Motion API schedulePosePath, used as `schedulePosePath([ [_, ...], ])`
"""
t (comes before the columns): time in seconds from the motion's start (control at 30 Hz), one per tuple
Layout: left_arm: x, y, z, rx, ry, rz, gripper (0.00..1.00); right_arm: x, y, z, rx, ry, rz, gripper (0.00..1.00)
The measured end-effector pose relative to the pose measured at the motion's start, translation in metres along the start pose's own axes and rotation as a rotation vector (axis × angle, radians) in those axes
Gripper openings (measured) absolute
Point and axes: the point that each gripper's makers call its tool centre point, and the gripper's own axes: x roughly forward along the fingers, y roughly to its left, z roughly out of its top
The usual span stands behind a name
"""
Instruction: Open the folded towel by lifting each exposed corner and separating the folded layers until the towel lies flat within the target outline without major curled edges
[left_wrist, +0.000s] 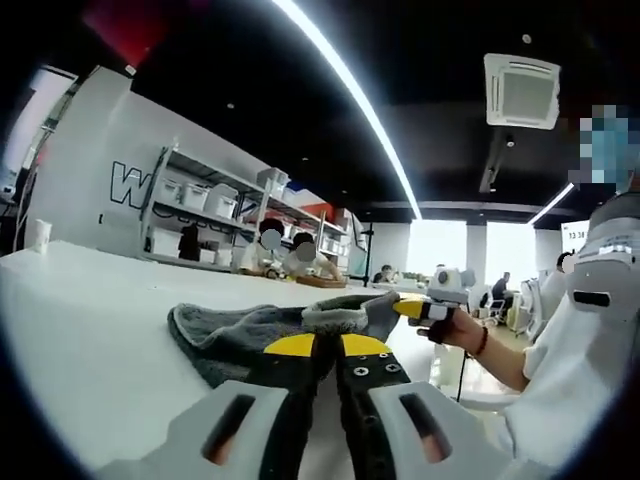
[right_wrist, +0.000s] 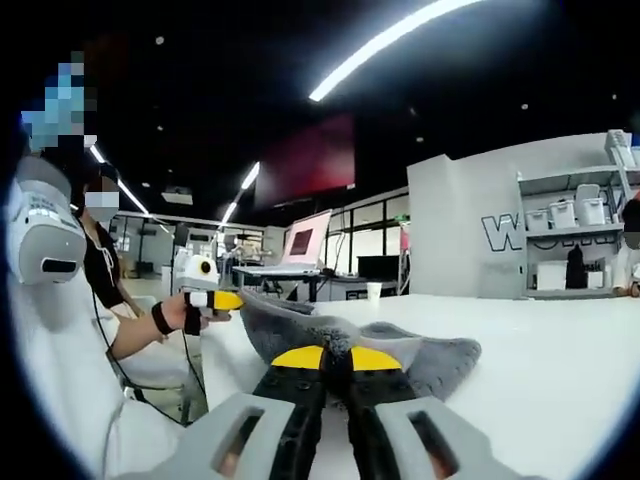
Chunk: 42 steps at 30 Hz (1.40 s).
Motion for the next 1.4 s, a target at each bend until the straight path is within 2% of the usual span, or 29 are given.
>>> schedulePosePath([
  [0.1, -0.002, -0.008, -0.001, 0.013, 0.003, -0.013, 0.07, -0.001, 0.003, -0.003, 0.0, 0.001, 0.023, 0.0],
  [0.33, -0.005, -0.011, -0.005, 0.038, 0.024, -0.017, 0.1, -0.004, 0.006, -0.011, 0.005, 0.017, 0.044, 0.0],
  [0.47, -0.007, -0.011, -0.007, 0.038, 0.029, -0.022, 0.1, -0.006, 0.01, -0.013, -0.023, 0.033, 0.073, 0.0],
  [0.63, -0.008, -0.021, -0.012, 0.05, 0.05, -0.045, 0.12, -0.007, 0.018, -0.022, -0.055, 0.065, 0.112, 0.01],
  [0.93, -0.012, -0.025, -0.016, 0.062, 0.066, -0.051, 0.16, -0.009, 0.023, -0.025, -0.085, 0.073, 0.133, 0.02],
  [1.2, -0.015, -0.026, -0.02, 0.06, 0.079, -0.06, 0.19, -0.013, 0.03, -0.032, -0.134, 0.11, 0.16, 0.05],
  [1.4, -0.014, -0.027, -0.023, 0.055, 0.089, -0.069, 0.18, -0.013, 0.037, -0.037, -0.171, 0.142, 0.186, 0.11],
])
